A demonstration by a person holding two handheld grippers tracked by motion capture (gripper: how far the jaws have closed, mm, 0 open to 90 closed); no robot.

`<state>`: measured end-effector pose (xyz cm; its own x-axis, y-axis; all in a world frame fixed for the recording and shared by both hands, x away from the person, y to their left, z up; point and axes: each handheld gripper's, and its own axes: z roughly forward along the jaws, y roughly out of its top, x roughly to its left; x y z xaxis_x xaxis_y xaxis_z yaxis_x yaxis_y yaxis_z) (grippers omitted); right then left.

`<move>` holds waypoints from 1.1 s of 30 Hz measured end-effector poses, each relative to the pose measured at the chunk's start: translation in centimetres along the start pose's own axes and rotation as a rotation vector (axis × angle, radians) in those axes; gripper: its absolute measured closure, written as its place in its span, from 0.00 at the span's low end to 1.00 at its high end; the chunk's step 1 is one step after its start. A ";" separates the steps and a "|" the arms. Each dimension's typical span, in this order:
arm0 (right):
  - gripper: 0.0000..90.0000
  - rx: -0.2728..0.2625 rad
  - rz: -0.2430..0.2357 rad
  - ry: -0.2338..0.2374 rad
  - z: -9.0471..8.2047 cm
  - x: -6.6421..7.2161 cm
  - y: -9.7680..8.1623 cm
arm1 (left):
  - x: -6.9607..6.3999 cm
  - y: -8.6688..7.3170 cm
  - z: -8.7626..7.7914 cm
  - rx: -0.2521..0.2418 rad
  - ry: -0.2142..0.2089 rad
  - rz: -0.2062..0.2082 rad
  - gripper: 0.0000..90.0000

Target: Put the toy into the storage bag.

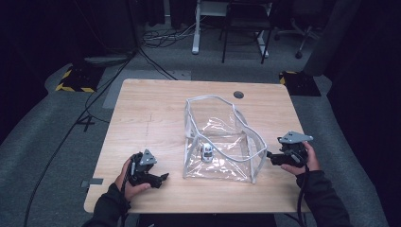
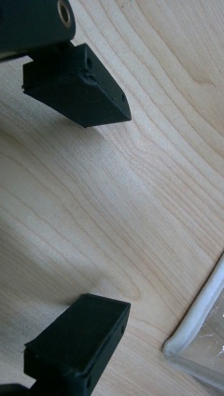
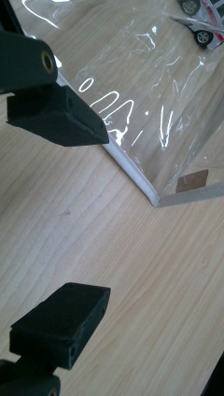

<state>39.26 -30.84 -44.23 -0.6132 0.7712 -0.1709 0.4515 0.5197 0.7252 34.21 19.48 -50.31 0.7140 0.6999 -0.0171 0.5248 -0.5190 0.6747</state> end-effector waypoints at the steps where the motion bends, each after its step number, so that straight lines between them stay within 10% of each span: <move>1: 0.25 0.003 0.003 0.001 0.0 0.1 -0.2 | 0.0 0.0 0.0 0.001 -0.001 0.000 0.11; 33: 0.23 0.048 -0.007 0.022 -1.0 0.8 -4.7 | 0.0 0.0 0.0 0.006 -0.003 -0.002 0.10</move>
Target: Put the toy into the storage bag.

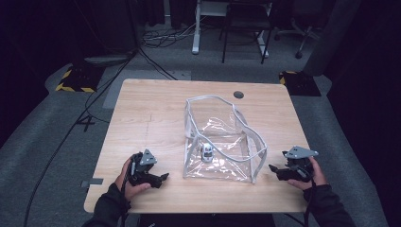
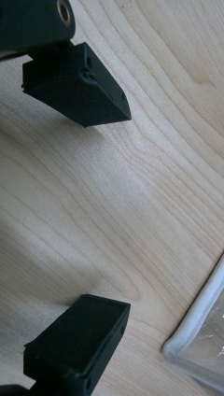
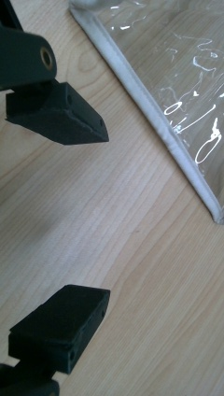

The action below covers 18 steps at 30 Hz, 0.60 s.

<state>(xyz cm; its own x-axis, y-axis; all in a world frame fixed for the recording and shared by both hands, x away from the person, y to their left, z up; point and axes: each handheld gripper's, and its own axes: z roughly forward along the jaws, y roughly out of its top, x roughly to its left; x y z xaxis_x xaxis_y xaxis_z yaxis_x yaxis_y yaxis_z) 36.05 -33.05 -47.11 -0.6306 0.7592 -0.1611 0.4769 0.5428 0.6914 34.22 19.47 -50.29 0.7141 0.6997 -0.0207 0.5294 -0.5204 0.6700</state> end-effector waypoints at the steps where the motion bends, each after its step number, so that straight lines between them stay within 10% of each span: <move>1: 0.23 -0.004 0.004 0.000 0.0 0.0 -0.2 | 0.0 0.0 0.0 0.000 -0.001 0.000 0.10; 18: 0.22 -0.013 0.052 0.018 -0.9 -0.2 -3.3 | 0.0 0.0 0.0 0.001 -0.002 0.000 0.10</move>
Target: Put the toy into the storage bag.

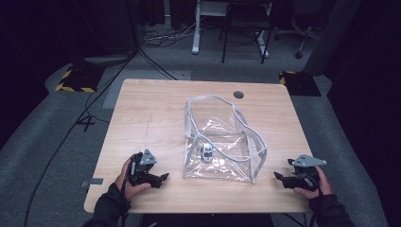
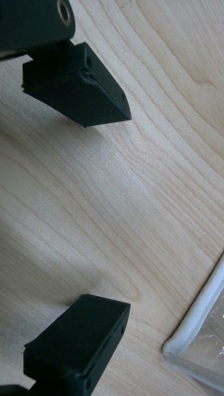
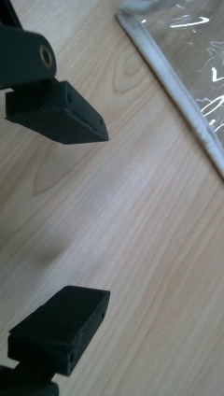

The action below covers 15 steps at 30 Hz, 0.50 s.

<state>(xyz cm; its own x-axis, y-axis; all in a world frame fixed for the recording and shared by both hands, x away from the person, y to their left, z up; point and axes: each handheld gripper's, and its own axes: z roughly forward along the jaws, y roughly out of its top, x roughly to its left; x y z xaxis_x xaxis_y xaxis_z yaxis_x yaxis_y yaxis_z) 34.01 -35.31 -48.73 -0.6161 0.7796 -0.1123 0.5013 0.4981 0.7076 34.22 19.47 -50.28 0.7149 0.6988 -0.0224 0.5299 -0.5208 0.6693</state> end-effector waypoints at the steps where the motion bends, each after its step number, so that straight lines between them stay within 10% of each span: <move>1: 0.22 0.000 0.001 -0.002 0.0 -0.1 -0.2 | 0.0 0.0 0.0 -0.001 0.002 0.001 0.10; 15: 0.18 -0.029 0.145 -0.007 -0.9 -1.5 -3.3 | 0.0 0.0 0.0 -0.001 0.000 -0.001 0.10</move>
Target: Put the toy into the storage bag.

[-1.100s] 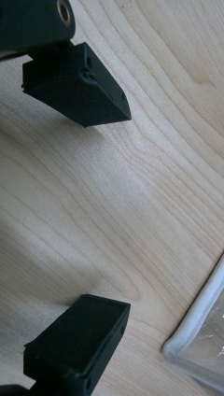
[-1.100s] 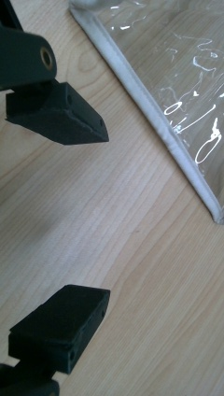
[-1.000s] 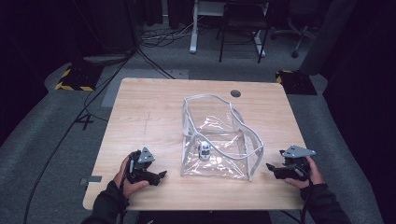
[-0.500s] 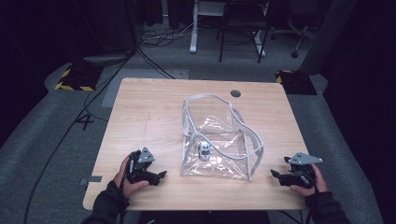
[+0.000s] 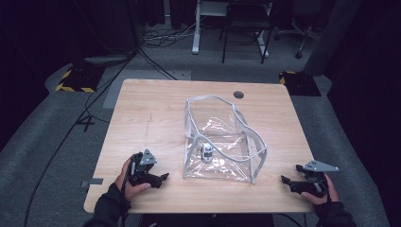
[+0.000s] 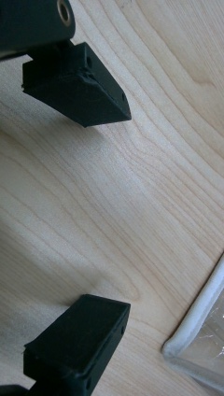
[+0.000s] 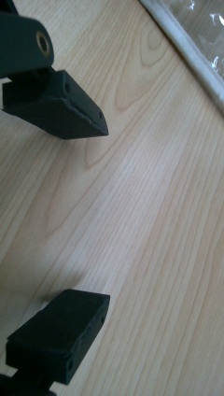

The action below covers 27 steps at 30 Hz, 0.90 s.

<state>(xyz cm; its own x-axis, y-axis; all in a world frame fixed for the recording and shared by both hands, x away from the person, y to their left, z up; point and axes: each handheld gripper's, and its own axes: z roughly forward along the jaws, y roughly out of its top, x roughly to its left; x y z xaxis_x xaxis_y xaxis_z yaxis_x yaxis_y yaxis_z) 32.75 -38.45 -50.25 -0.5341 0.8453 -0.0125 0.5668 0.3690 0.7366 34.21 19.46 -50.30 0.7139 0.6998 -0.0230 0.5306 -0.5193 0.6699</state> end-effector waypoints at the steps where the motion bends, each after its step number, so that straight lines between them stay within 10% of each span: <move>1: 0.18 -0.004 0.003 -0.004 -0.1 -0.1 -0.2 | 0.0 0.0 0.0 0.000 -0.002 -0.001 0.10; 27: 0.18 -0.008 0.033 -0.028 -0.2 -0.4 -0.3 | 0.0 0.0 0.0 -0.002 0.010 0.000 0.10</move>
<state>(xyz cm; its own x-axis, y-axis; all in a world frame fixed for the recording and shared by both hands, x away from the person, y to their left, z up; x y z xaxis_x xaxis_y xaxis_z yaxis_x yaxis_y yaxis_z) 32.67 -38.94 -50.33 -0.4974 0.8675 -0.0075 0.5785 0.3381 0.7423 34.18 19.48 -50.29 0.7094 0.7047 -0.0154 0.5296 -0.5184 0.6714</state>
